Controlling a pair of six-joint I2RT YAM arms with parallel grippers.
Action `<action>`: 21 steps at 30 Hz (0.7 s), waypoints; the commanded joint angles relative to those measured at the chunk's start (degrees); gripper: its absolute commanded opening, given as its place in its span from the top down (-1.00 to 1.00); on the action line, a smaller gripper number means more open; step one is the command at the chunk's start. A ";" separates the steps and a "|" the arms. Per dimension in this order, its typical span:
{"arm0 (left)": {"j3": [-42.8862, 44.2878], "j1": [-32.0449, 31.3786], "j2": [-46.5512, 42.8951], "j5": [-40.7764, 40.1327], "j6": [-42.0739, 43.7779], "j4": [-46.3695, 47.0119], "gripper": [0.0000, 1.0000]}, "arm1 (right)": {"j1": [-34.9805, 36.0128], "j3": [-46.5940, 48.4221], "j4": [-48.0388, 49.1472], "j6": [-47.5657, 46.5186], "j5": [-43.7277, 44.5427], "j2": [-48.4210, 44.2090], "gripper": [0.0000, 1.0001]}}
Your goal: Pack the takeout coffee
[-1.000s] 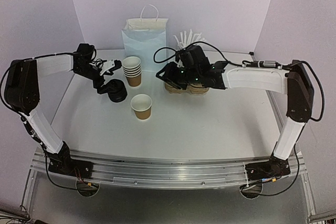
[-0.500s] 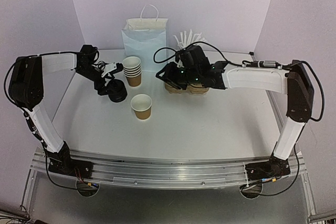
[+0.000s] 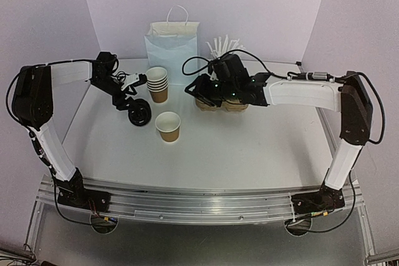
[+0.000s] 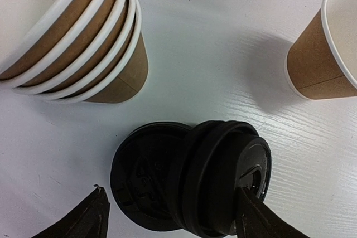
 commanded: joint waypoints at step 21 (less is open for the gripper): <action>3.15 -0.25 -0.42 -0.87 0.36 -4.17 0.75 | 0.30 1.19 0.32 0.08 -0.83 1.44 0.17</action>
